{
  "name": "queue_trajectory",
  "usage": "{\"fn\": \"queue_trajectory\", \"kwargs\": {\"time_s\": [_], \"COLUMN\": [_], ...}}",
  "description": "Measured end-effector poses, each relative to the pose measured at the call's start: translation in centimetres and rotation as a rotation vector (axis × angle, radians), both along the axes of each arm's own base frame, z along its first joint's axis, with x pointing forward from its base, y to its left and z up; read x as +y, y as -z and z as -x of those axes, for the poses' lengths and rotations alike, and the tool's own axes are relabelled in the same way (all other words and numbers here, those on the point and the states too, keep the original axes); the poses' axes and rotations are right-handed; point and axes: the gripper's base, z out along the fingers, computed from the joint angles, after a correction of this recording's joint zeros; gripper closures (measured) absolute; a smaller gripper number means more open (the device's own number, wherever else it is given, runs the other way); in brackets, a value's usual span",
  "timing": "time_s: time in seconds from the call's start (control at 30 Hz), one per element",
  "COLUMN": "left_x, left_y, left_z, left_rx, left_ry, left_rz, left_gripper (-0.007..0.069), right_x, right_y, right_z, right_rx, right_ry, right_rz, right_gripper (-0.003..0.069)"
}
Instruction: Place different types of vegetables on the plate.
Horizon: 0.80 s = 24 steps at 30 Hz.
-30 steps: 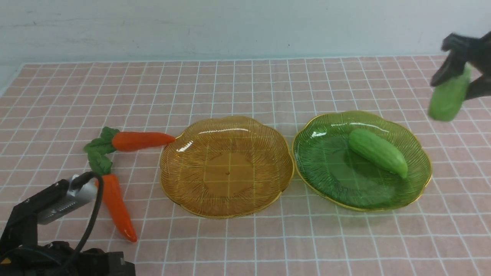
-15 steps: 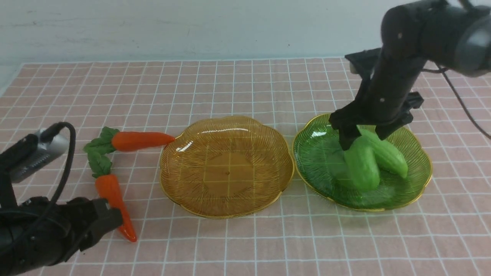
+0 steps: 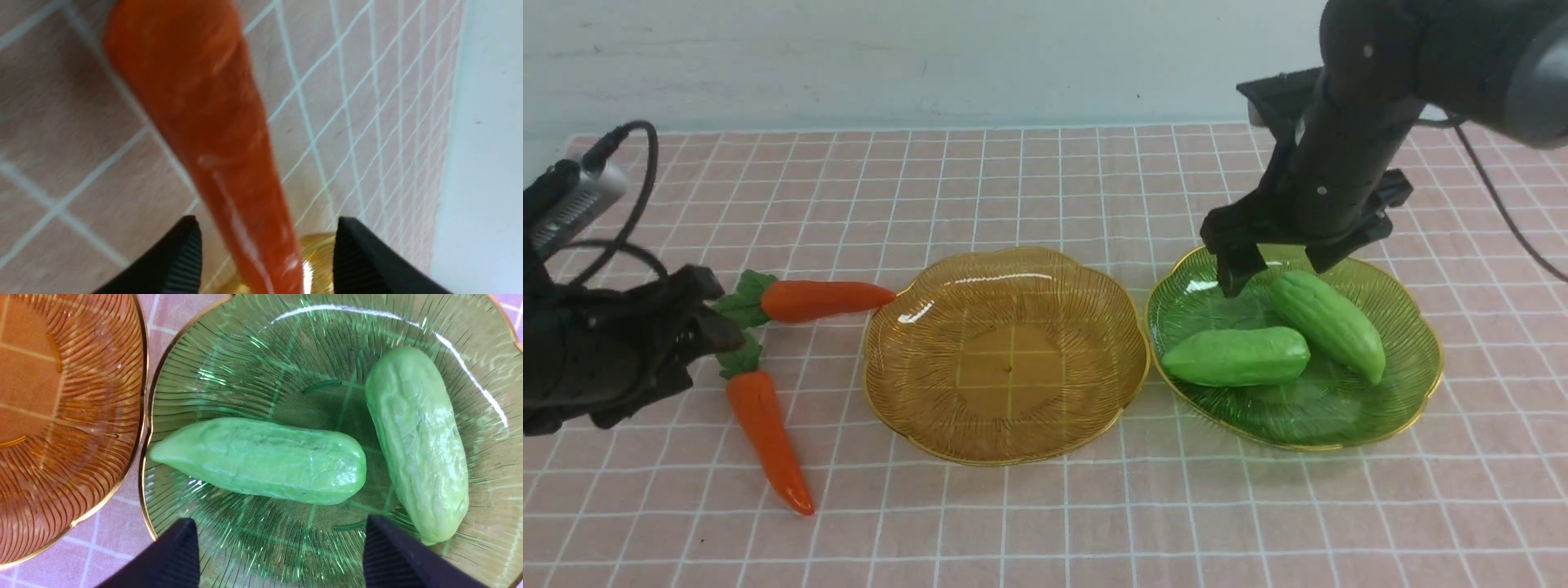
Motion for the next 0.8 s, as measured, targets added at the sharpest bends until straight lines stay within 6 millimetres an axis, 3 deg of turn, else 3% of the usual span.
{"fn": "queue_trajectory", "kwargs": {"time_s": [0.37, 0.6, 0.67, 0.8], "left_x": [0.0, -0.1, -0.1, -0.4], "left_y": [1.6, 3.7, 3.8, 3.2], "left_z": [-0.5, -0.7, -0.7, -0.7], "left_rx": [-0.007, 0.037, 0.037, -0.016], "left_ry": [-0.007, -0.009, -0.011, 0.053], "left_rz": [0.027, 0.052, 0.061, 0.073], "left_gripper": [0.0225, 0.0237, 0.0278, 0.0438], "right_x": [0.0, 0.0, 0.0, 0.0], "right_y": [0.0, 0.0, 0.0, 0.0], "right_z": [0.0, 0.0, 0.0, 0.0], "right_rx": [0.001, 0.002, 0.002, 0.003], "right_ry": [0.001, 0.001, 0.001, 0.001], "right_rz": [0.0, 0.001, 0.001, 0.0], "right_gripper": [0.0168, 0.0168, 0.0168, 0.0168]}}
